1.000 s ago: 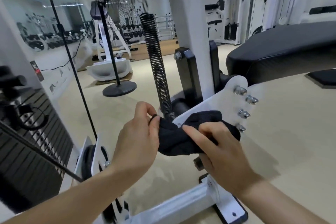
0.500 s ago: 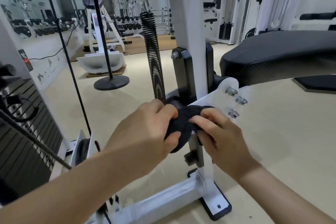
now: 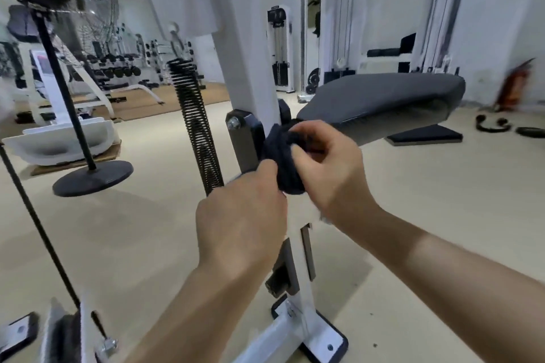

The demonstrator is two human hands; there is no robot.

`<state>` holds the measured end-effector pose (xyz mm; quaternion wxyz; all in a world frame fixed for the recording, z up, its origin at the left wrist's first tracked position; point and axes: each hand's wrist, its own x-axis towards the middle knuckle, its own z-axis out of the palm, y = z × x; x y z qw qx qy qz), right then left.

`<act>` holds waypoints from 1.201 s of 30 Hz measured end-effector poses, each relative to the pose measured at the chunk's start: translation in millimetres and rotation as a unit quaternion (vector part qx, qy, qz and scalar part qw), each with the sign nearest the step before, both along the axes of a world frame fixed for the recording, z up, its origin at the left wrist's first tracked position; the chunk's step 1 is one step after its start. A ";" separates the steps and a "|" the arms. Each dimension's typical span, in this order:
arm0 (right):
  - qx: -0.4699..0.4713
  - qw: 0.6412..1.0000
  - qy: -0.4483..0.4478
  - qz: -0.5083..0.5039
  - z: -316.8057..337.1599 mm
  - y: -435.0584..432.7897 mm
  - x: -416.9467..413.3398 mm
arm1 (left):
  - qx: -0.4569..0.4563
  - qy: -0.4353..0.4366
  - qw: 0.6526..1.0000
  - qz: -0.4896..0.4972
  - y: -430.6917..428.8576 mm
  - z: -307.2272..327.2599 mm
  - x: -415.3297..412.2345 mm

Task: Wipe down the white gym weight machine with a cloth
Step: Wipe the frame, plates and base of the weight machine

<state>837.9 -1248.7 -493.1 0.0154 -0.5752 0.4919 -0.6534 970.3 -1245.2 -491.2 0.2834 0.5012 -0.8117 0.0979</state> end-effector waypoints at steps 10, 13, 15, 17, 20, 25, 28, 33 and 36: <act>0.017 0.986 0.164 0.016 -19.3 7.1 2.0 | 0.023 0.067 0.996 -0.054 3.1 -11.2 -4.7; -0.016 0.983 0.181 -0.035 20.9 -10.8 7.8 | -0.023 0.109 0.990 -0.087 0.9 -6.0 -8.6; -0.055 0.975 0.203 -0.076 33.2 -19.4 4.6 | -0.050 0.112 0.989 -0.084 -5.2 1.6 -11.6; -0.082 0.962 0.244 -0.089 18.1 -18.0 -3.4 | -0.062 0.104 0.990 -0.066 -7.1 7.2 -10.5; -0.064 0.934 0.342 -0.084 -23.6 -9.9 -20.4 | -0.063 0.109 0.991 -0.035 -3.5 7.0 -8.5; -0.174 0.933 0.313 -0.047 3.9 -26.2 -27.0 | -0.058 0.131 0.989 -0.022 1.3 24.7 -16.8; -0.220 0.951 0.219 -0.007 51.2 -42.2 -14.4 | -0.131 0.153 0.979 -0.011 -1.7 50.5 -19.8; -0.198 0.957 0.210 -0.029 28.1 -43.0 -11.5 | -0.103 0.170 0.980 0.020 -7.8 60.3 -17.0; -0.192 0.950 0.242 -0.039 -0.6 -33.9 -18.5 | -0.112 0.137 0.984 0.015 -3.1 47.7 -16.3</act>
